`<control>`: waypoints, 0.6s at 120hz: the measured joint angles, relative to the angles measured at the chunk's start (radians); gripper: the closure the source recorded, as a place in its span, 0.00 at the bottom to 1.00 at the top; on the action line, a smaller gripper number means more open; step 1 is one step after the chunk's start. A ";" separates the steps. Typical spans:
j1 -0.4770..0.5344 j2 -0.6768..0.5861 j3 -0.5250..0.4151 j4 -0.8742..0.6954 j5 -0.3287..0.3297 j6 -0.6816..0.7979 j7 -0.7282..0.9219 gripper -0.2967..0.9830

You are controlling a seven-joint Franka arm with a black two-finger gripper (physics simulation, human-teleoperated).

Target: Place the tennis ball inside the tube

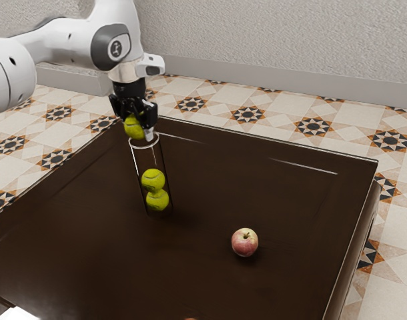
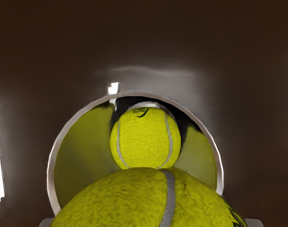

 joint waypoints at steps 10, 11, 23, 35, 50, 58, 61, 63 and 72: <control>0.005 0.011 -0.004 0.018 -0.002 -0.003 -0.002 0.49; 0.005 0.011 -0.005 0.019 -0.002 -0.004 -0.002 0.49; 0.006 0.019 -0.008 0.031 -0.004 -0.006 -0.004 0.49; 0.011 0.032 -0.008 0.046 -0.005 -0.007 -0.007 0.49; 0.012 0.038 -0.008 0.049 -0.007 -0.007 -0.008 0.45; 0.012 0.038 -0.008 0.049 -0.011 -0.009 -0.009 0.42; 0.012 0.038 -0.008 0.049 -0.012 -0.009 -0.009 0.41; 0.012 0.038 -0.008 0.049 -0.012 -0.009 -0.009 0.39; 0.013 0.038 -0.008 0.049 -0.013 -0.011 -0.009 0.35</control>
